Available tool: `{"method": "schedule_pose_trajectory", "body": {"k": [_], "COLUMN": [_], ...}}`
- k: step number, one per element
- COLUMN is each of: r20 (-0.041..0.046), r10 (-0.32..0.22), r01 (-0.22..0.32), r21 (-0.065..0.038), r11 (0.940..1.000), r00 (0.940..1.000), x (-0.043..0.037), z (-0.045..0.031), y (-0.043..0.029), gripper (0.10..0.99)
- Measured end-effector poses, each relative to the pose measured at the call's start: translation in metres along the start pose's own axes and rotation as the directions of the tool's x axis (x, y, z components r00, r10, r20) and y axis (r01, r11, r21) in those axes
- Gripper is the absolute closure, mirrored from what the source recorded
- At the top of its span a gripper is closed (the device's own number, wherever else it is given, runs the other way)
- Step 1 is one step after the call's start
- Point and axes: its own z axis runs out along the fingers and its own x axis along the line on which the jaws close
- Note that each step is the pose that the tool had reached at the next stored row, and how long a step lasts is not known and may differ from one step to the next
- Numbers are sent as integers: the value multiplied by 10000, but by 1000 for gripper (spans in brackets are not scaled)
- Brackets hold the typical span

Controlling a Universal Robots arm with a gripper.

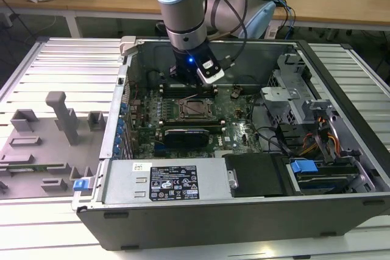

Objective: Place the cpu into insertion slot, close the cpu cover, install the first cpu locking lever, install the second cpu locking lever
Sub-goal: 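Install the first cpu locking lever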

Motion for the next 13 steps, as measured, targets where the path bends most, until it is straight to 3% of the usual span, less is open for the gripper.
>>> {"method": "schedule_pose_trajectory", "body": {"k": [13], "r20": [205], "r10": [877], "r01": [-881], "r21": [190], "r11": [9959], "r00": [9959], "x": [29], "z": [35], "y": [14], "gripper": [980]}}
